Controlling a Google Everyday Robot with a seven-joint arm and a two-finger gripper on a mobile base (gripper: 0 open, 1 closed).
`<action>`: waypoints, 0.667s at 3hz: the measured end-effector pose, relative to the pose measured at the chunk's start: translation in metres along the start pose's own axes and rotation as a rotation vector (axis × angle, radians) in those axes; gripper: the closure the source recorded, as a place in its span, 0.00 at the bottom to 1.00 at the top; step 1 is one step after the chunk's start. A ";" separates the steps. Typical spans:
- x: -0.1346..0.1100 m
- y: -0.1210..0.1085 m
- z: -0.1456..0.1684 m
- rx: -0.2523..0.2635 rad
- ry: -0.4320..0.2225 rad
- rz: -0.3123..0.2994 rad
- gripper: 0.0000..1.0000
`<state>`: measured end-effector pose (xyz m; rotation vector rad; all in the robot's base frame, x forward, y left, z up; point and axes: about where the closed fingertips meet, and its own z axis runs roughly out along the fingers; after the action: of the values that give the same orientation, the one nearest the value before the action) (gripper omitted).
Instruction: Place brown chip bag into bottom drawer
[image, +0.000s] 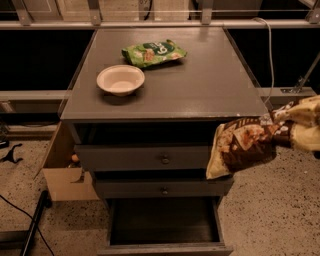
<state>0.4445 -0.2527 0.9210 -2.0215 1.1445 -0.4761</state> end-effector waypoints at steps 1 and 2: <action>-0.016 0.029 0.010 -0.021 -0.021 -0.014 1.00; -0.028 0.054 0.016 -0.036 -0.034 -0.015 1.00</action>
Offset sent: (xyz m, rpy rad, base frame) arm -0.0562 0.0135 -0.0773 -0.0072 0.0566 0.0418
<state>0.4089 -0.2395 0.8710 -2.0628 1.1261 -0.4296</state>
